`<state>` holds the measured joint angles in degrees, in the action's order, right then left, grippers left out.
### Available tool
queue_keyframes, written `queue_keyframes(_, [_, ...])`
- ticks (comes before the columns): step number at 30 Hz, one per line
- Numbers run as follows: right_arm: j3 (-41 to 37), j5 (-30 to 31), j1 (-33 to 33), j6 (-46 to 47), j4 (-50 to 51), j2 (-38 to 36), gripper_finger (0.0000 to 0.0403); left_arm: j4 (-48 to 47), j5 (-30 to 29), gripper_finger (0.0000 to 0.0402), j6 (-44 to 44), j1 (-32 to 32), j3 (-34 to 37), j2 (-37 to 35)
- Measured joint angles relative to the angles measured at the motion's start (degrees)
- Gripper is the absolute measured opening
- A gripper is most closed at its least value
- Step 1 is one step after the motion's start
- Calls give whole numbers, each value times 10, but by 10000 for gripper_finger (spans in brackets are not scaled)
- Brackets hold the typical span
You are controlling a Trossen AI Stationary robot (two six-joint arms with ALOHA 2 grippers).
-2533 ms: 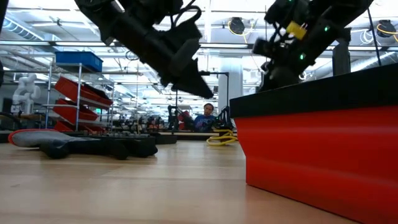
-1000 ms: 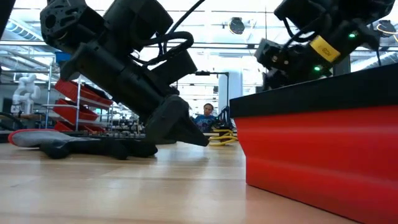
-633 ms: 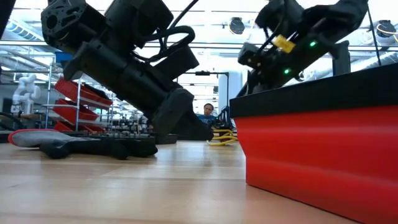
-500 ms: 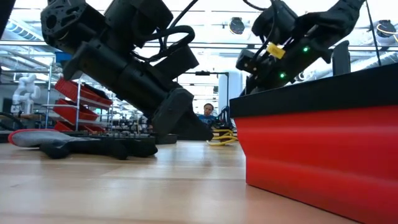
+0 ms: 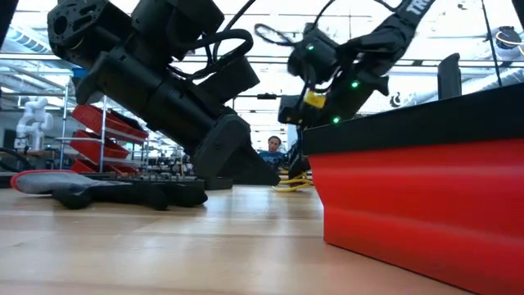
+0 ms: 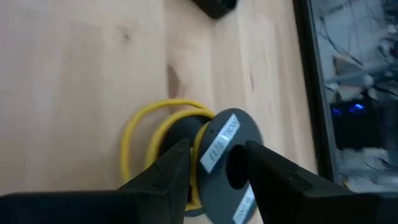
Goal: Coil cords
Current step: Uncoil the yellow wire from the spool
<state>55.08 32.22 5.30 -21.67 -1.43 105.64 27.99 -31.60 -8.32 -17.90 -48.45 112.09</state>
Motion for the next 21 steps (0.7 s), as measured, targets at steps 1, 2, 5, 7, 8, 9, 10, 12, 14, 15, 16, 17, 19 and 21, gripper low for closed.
queue_keyframes(1, [9, 8, 0, 0, 5, 7, 140, 0, 0, 80, 0, -2, 0, 0])
queue_keyframes(2, [17, 11, 0, 1, 5, 11, 138, 0, 0, 80, 1, -3, 0, 0])
queue_keyframes(5, [30, 11, 0, 10, 4, 14, 124, 0, 0, 80, 10, -6, 0, 0])
queue_keyframes(7, [33, 10, 3, 19, 4, 15, 112, 0, 0, 80, 12, -8, 0, 0])
queue_keyframes(8, [33, 8, 5, 23, 4, 15, 106, 0, 0, 80, 12, -9, 0, 0])
queue_keyframes(9, [33, 5, 9, 26, 7, 15, 99, 0, 0, 80, 12, -9, 0, 0])
queue_keyframes(10, [33, 2, 12, 30, 12, 15, 92, 0, 0, 80, 12, -9, 0, 0])
queue_keyframes(12, [33, -22, 20, 43, 25, 15, 81, 0, 0, 80, 12, -10, 0, 0])
queue_keyframes(14, [33, -33, 27, 57, 35, 15, 72, 0, -1, 80, 12, -10, 0, 0])
queue_keyframes(15, [34, -36, 29, 62, 39, 14, 69, 0, -1, 80, 12, -10, 0, 0])
queue_keyframes(16, [35, -37, 31, 64, 42, 14, 66, 0, -1, 80, 12, -10, 0, 0])
queue_keyframes(17, [35, -37, 33, 64, 42, 14, 65, 0, -1, 80, 12, -10, 0, 0])
queue_keyframes(19, [35, -39, 37, 64, 42, 14, 63, 0, -1, 80, 12, -10, 0, 0])
queue_keyframes(21, [35, -40, 40, 64, 42, 14, 64, 0, -1, 80, 12, -10, 0, 0])
